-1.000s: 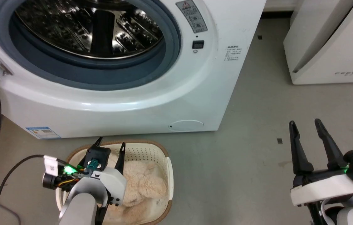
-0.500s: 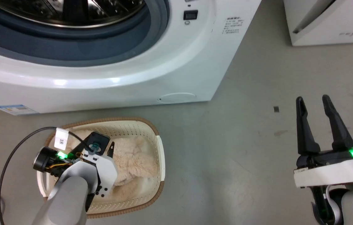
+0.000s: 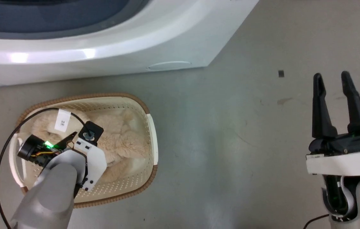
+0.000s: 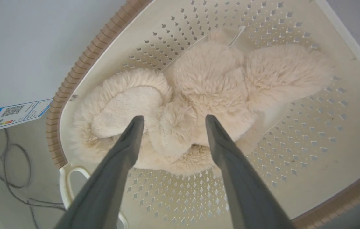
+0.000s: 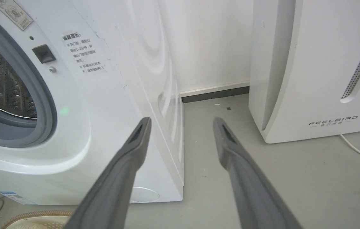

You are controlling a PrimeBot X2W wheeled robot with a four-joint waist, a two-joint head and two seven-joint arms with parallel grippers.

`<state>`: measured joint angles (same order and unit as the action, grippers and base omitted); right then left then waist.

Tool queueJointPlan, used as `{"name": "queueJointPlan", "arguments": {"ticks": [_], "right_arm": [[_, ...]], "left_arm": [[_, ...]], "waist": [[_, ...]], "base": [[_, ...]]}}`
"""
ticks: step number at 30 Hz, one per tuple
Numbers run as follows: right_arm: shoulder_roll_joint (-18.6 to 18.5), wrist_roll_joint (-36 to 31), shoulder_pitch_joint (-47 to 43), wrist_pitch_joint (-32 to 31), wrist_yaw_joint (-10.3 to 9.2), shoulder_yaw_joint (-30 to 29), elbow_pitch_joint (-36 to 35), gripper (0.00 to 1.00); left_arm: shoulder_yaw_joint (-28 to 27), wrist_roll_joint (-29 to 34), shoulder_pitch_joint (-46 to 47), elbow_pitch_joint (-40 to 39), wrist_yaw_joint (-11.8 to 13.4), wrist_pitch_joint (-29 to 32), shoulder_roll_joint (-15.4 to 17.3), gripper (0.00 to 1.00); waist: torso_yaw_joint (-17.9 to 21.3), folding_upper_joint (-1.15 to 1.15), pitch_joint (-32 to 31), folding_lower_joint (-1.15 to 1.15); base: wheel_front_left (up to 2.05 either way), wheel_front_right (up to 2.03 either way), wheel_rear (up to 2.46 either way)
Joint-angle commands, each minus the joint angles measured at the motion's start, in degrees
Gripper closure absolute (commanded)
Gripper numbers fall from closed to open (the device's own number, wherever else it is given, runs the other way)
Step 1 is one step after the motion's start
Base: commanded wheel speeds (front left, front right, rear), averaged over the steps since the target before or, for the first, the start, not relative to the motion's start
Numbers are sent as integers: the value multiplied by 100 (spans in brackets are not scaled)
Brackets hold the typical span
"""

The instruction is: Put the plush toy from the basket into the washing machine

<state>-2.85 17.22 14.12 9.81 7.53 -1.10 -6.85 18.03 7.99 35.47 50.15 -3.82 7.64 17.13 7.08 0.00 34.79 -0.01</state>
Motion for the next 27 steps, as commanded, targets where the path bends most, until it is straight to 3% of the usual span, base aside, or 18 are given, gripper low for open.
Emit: {"name": "queueJointPlan", "arguments": {"ticks": [1,25,26,27], "right_arm": [[-2,97,154,75,-3,-18,-76,0],[-2,526,656,361,-4,-50,-254,0],[-2,539,670,373,-4,-55,-253,0],[-2,551,686,385,-4,-58,-251,0]], "left_arm": [[93,64,244,182,-33,48,61,0],[666,-66,1489,1601,-162,387,216,0],[694,-77,1533,1659,-174,364,204,65],[727,-83,1581,1713,-184,313,198,100]], "waist": [[68,0,283,1],[243,0,1499,1],[241,0,1521,1],[240,0,1546,1]], "base": [[0,0,0],[0,0,0],[0,0,0],[0,0,0]]}}
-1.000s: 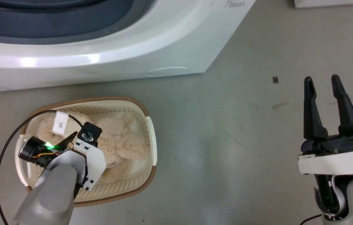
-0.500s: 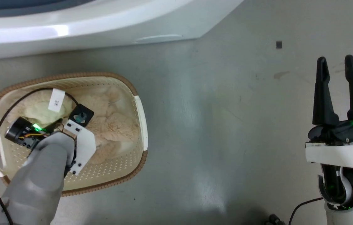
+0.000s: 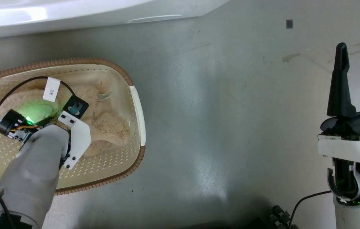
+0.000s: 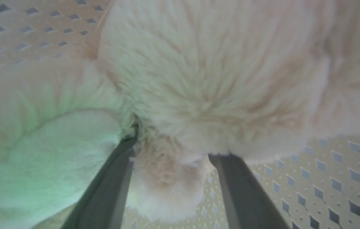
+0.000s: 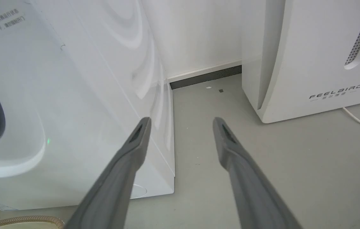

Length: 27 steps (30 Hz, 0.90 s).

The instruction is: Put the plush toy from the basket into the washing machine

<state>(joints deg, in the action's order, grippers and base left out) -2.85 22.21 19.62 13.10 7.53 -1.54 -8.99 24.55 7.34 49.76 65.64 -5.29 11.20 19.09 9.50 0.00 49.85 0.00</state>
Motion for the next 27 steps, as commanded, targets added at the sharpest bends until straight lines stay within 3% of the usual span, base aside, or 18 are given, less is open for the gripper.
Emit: {"name": "queueJointPlan", "arguments": {"ticks": [1,11,17,27], "right_arm": [[-2,65,155,68,-4,-12,-32,0],[-3,175,200,187,-4,3,96,0],[-3,90,19,190,-4,-4,315,0],[-3,-191,-572,190,-4,-79,689,0]], "left_arm": [[96,-34,190,221,-46,-94,12,100],[373,-182,341,814,-157,-145,50,100],[309,-400,84,828,-175,-449,-59,100],[254,-772,-486,830,-192,-942,-566,100]], "waist": [[3,0,61,0],[16,0,-21,0],[-54,0,-492,0],[-389,0,-1764,0]], "base": [[0,0,0],[0,0,0],[0,0,0],[0,0,0]]}}
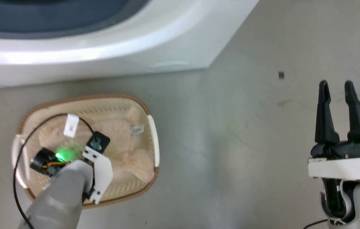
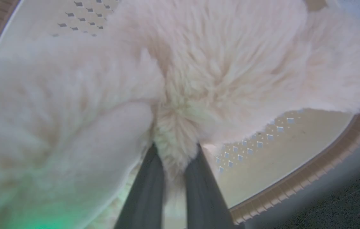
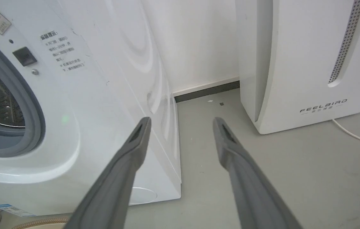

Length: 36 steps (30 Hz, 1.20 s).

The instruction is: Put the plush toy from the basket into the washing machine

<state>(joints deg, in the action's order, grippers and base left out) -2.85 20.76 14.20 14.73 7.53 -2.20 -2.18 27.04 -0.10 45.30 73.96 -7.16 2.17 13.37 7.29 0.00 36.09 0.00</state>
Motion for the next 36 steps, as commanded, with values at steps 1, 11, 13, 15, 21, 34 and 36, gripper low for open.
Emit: {"name": "queueJointPlan", "arguments": {"ticks": [1,11,13,15,21,34,36], "right_arm": [[-3,-63,-91,27,-4,-31,31,0],[-3,-207,-693,27,-4,-76,133,0],[-3,-228,-807,27,-4,-86,148,0],[-3,-240,-906,27,-4,-99,157,0],[-3,-279,-1173,27,-4,-127,171,0],[-3,-281,-1580,27,-4,-94,65,0],[-3,-274,-1598,27,-4,-82,47,0]], "left_arm": [[25,-44,-103,-1,-9,-98,-32,100],[58,-372,-636,-1,-28,-985,-333,100],[35,-450,-731,-2,-29,-1174,-366,100],[-7,-538,-819,-7,-30,-1341,-393,100],[-125,-743,-1066,-183,41,-1650,-447,100],[-779,-1010,-1967,-2873,774,-1716,-265,100],[-877,-991,-2055,-3215,852,-1716,-224,100]], "waist": [[-204,0,-534,0],[-494,0,-1612,0],[-543,0,-1799,0],[-588,0,-1962,0],[-729,0,-2375,0],[-941,0,-3076,0],[-917,0,-3106,0]], "base": [[0,0,0],[0,0,0],[0,0,0],[0,0,0],[0,0,0],[0,0,0],[0,0,0]]}}
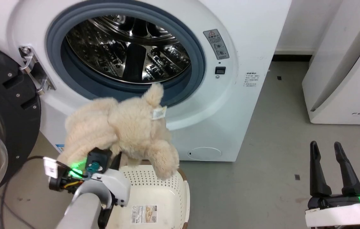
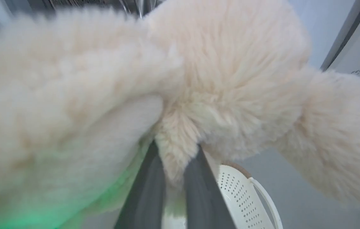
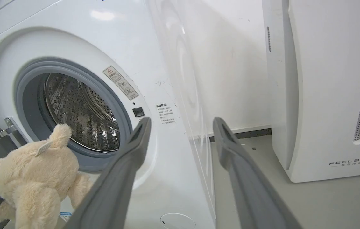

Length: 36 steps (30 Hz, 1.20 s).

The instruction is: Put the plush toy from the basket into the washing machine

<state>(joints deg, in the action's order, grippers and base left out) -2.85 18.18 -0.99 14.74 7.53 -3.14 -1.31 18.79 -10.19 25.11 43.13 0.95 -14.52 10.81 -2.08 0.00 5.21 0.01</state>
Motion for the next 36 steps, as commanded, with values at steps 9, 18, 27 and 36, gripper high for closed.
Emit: {"name": "queueJointPlan", "arguments": {"ticks": [9,18,27,36], "right_arm": [[-3,8,70,26,-4,85,-142,0],[-3,49,456,26,-4,155,-228,0],[-3,212,1000,26,-4,219,-332,0],[-3,458,1467,26,-4,353,-421,0]], "left_arm": [[-477,155,66,-1061,291,-47,143,100],[-882,254,767,-915,369,-48,279,100],[-1217,385,1838,-561,393,-48,650,100],[-1470,489,3012,-281,440,-48,1170,100]], "waist": [[318,0,203,-1],[815,0,940,-1],[1315,0,1942,-1],[1783,0,2787,-1]], "base": [[0,0,0],[0,0,0],[0,0,0],[0,0,0]]}}
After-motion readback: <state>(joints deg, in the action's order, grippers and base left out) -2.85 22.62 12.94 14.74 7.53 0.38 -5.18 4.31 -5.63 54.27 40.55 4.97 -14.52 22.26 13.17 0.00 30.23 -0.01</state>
